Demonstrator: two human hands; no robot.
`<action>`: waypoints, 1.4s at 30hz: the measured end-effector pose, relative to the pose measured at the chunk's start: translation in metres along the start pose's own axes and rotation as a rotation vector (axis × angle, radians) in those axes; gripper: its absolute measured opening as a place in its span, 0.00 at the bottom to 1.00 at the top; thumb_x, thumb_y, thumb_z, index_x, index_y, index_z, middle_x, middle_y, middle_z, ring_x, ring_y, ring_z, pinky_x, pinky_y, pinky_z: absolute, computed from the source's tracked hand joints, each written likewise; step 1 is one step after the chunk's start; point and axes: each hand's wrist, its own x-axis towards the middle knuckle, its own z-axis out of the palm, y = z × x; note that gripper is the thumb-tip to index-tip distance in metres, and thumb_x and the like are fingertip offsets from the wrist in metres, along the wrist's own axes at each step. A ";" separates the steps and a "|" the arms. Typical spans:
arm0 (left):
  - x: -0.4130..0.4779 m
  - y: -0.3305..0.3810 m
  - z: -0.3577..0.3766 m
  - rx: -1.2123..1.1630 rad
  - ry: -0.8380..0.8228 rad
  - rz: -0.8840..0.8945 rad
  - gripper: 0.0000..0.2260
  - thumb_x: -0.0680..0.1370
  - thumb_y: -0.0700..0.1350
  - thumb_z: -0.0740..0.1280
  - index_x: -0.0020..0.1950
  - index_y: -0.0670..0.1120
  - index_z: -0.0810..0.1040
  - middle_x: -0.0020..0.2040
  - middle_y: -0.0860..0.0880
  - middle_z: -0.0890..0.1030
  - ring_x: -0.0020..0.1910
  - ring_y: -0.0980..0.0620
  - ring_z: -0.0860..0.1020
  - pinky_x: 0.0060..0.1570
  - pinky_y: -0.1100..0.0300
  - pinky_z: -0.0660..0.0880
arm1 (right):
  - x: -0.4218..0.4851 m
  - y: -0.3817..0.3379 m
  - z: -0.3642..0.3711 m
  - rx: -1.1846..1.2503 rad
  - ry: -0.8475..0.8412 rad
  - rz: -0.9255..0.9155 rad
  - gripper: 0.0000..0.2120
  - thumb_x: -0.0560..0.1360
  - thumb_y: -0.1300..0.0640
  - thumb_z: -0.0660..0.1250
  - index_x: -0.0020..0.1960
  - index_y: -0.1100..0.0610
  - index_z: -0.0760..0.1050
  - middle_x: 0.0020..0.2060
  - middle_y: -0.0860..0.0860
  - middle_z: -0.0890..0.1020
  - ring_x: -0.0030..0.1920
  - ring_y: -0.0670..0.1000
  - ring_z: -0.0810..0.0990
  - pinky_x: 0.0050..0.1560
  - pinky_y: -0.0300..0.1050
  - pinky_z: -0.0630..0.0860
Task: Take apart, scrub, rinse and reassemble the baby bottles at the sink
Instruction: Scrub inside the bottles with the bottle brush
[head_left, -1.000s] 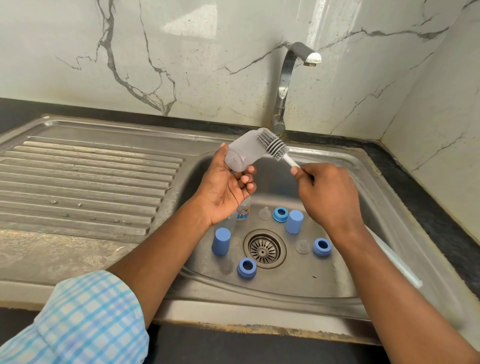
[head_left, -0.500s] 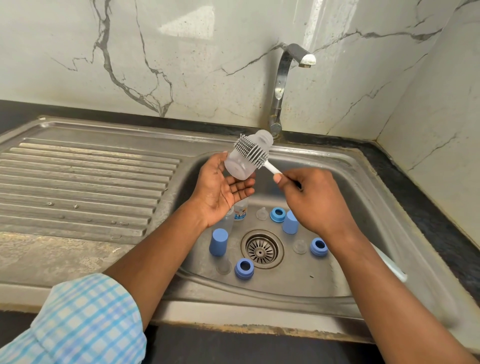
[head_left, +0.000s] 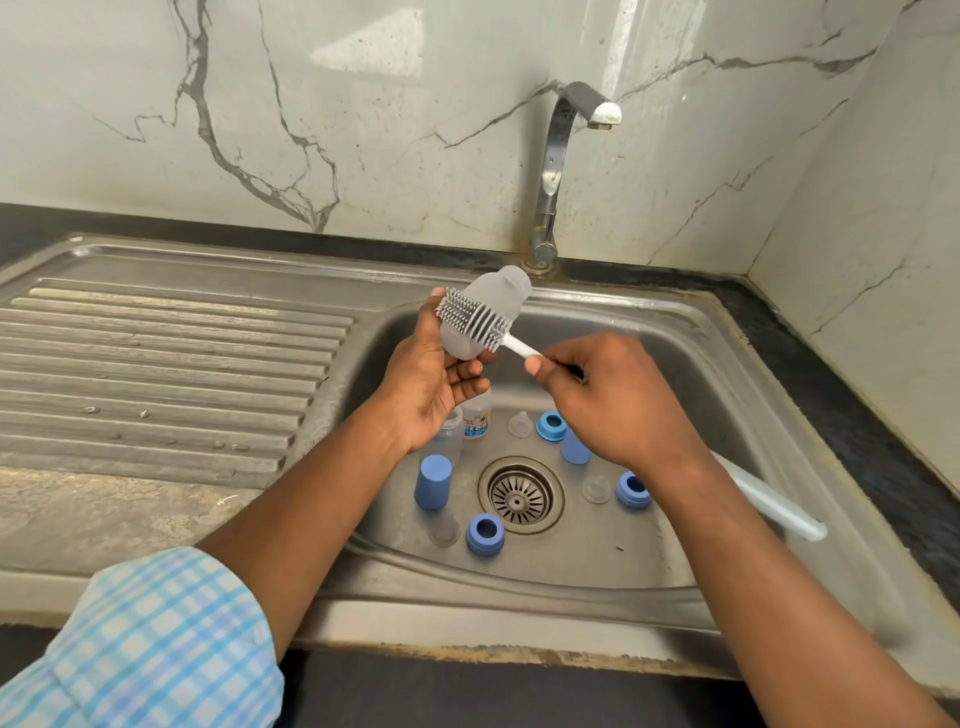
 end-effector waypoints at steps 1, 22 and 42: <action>0.000 0.001 -0.001 -0.010 -0.004 -0.009 0.25 0.81 0.63 0.57 0.55 0.42 0.78 0.34 0.45 0.80 0.25 0.57 0.73 0.26 0.63 0.75 | 0.002 0.000 0.000 -0.013 0.021 0.019 0.20 0.81 0.48 0.64 0.30 0.46 0.69 0.22 0.47 0.70 0.23 0.47 0.66 0.28 0.43 0.62; 0.001 0.003 0.001 -0.224 -0.026 -0.080 0.25 0.81 0.63 0.56 0.54 0.41 0.77 0.29 0.47 0.75 0.21 0.57 0.68 0.25 0.64 0.74 | 0.006 0.013 0.005 0.060 0.108 0.053 0.17 0.80 0.47 0.64 0.35 0.53 0.76 0.21 0.47 0.68 0.24 0.48 0.65 0.29 0.44 0.63; 0.000 -0.004 0.001 -0.052 -0.159 -0.132 0.32 0.82 0.65 0.45 0.64 0.40 0.72 0.35 0.40 0.84 0.25 0.53 0.80 0.26 0.61 0.78 | 0.008 0.024 0.004 0.027 0.122 0.053 0.19 0.80 0.49 0.64 0.34 0.57 0.75 0.22 0.49 0.69 0.25 0.50 0.65 0.28 0.45 0.63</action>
